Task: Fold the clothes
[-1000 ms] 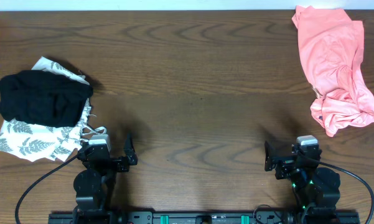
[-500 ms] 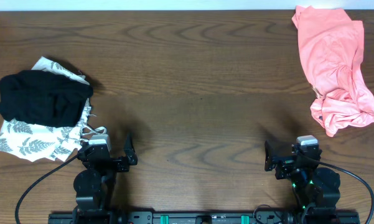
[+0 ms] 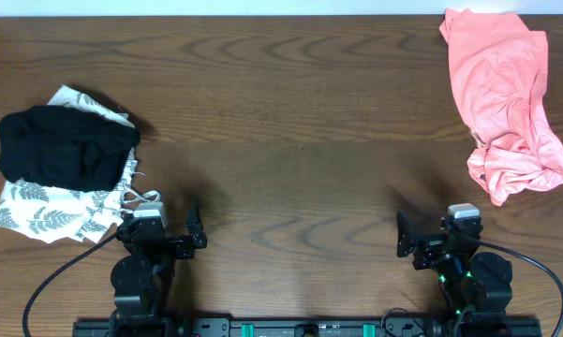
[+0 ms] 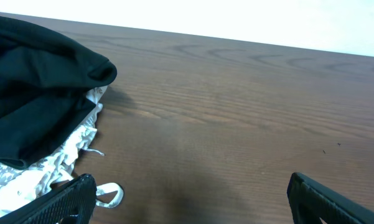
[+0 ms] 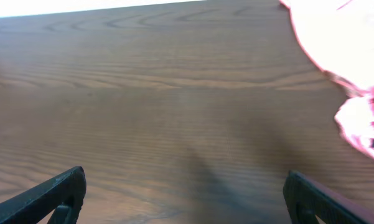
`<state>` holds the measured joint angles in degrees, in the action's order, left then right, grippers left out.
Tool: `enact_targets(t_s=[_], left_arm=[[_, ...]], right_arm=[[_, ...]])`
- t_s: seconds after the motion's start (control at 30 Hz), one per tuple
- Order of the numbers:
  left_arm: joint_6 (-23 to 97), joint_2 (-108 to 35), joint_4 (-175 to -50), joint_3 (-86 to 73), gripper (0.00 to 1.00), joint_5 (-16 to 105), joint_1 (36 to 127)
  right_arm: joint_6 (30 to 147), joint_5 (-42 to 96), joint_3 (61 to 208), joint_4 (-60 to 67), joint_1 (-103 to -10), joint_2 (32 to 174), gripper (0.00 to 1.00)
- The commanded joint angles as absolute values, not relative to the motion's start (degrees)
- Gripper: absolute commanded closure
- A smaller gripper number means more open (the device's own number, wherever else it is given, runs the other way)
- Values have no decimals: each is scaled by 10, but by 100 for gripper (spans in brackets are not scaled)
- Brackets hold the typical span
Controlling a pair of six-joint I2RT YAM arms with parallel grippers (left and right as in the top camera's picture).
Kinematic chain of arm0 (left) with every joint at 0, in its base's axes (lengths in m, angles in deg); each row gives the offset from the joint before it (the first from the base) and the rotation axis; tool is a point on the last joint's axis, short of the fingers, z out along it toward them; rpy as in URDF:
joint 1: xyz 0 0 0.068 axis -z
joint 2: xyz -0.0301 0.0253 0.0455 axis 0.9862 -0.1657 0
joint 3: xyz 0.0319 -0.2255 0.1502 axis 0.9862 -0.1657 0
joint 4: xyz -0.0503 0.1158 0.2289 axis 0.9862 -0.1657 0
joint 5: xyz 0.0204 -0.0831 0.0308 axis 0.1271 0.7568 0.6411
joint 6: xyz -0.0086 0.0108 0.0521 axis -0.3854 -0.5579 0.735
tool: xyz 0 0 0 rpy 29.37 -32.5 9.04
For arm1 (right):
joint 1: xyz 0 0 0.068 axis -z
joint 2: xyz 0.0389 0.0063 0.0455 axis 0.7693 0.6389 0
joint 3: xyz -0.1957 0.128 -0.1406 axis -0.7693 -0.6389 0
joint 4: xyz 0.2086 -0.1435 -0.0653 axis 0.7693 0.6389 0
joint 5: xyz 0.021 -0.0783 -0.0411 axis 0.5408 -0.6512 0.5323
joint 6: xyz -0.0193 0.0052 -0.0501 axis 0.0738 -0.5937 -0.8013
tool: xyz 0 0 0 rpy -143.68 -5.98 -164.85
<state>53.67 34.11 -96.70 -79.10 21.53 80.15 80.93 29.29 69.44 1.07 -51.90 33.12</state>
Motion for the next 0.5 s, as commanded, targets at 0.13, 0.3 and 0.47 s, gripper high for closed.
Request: enact_targets(t_s=[0.13,0.3,0.47], left_arm=[[542,344,-968,-805,2,221,799],[515,344,-917,-804,2,248,799],[514,344,-825,-804,2,313,799]], right_arm=[[896,362,693,-16,-514,327,1],[900,397,723,-50,-514,346,1],[902,346,807,14,-514,456,1]])
